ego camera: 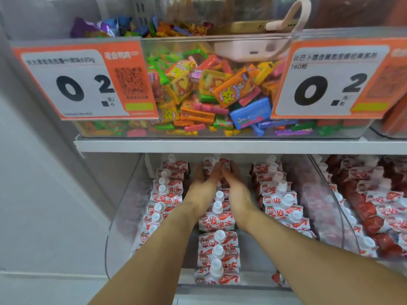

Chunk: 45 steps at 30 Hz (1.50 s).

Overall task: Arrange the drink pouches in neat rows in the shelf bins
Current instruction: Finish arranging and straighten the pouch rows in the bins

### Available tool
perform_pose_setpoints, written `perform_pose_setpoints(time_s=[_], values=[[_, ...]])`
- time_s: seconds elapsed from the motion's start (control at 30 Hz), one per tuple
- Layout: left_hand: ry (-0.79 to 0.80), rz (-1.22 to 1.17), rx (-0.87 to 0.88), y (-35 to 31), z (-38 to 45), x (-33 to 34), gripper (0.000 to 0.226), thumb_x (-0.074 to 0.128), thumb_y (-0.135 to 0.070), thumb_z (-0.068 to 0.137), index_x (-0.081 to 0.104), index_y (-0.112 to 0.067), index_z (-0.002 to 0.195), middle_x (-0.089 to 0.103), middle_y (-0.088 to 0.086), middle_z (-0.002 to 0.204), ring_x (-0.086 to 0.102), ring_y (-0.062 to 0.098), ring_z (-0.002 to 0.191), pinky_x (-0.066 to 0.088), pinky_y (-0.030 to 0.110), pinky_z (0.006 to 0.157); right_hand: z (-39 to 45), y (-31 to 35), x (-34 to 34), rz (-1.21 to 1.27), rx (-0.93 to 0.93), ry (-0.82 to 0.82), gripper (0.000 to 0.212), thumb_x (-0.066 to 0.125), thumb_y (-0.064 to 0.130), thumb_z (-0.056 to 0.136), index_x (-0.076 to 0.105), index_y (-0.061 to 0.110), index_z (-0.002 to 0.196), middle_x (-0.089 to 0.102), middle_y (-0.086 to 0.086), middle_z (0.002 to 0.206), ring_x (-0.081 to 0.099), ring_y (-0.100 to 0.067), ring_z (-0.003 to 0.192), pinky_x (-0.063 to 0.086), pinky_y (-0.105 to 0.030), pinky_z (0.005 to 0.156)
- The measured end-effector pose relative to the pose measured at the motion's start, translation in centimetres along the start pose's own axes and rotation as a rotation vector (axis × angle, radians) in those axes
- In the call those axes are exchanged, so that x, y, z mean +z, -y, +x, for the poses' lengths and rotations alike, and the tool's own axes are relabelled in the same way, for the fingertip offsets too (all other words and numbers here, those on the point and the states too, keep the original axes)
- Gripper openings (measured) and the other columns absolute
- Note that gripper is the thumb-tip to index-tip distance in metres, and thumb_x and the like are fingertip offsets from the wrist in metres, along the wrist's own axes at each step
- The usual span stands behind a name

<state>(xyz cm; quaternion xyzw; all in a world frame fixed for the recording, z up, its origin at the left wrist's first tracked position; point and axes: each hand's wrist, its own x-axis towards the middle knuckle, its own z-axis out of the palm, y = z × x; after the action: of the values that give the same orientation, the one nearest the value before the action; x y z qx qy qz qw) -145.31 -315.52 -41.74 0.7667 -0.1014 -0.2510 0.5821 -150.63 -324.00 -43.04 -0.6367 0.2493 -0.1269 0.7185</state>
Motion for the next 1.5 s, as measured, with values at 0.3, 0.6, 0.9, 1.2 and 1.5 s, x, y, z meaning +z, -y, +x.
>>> perform_pose_setpoints(time_s=[0.3,0.6,0.9,1.2,1.5], values=[[0.055,-0.061,-0.01,-0.2,0.0,0.5,0.068,0.042,-0.056,0.094,0.017,-0.03,0.152,0.043,-0.001,0.147,0.044,0.021,0.132,0.032,0.024,0.093,-0.4,0.1,-0.4,0.014,0.014,-0.023,0.052,0.041,0.034,0.105,0.028,0.032,0.155,0.047,0.009,0.144,0.048,0.003,0.102,0.038,-0.002,0.068],[0.068,0.044,-0.021,-0.7,-1.5,0.0,0.092,0.037,-0.084,0.072,0.021,-0.034,0.149,0.047,0.001,0.146,0.047,0.023,0.131,0.034,0.042,0.111,-1.7,0.8,-0.3,-0.097,0.021,-0.078,0.051,0.041,0.044,0.103,0.029,0.038,0.152,0.052,0.007,0.142,0.053,-0.013,0.117,0.039,-0.02,0.089],[0.079,0.102,-0.148,-0.8,-4.4,0.2,0.076,0.033,-0.068,0.091,0.015,-0.028,0.153,0.042,0.002,0.149,0.039,0.021,0.137,0.026,0.031,0.112,-4.0,1.1,-0.4,-0.207,0.144,0.007,0.059,0.037,0.059,0.099,0.018,0.045,0.154,0.047,0.001,0.151,0.048,-0.022,0.134,0.037,-0.033,0.109],[0.151,0.098,-0.178,-0.9,-7.7,0.2,0.061,0.025,-0.052,0.101,0.01,-0.026,0.153,0.037,-0.002,0.15,0.037,0.019,0.138,0.028,0.03,0.112,-6.7,0.8,-0.6,-0.233,0.176,0.069,0.056,0.021,0.046,0.107,0.006,0.029,0.158,0.018,0.007,0.164,0.023,-0.013,0.148,0.018,-0.02,0.108],[0.275,0.114,-0.241,-1.6,-10.7,-0.4,0.062,0.027,-0.048,0.102,-0.007,-0.035,0.152,0.03,-0.002,0.155,0.034,0.016,0.137,0.028,0.025,0.099,-8.6,1.0,-1.7,-0.23,0.422,0.216,0.067,0.027,0.062,0.098,-0.002,0.042,0.156,0.026,0.003,0.163,0.026,-0.021,0.149,0.022,-0.048,0.122]])
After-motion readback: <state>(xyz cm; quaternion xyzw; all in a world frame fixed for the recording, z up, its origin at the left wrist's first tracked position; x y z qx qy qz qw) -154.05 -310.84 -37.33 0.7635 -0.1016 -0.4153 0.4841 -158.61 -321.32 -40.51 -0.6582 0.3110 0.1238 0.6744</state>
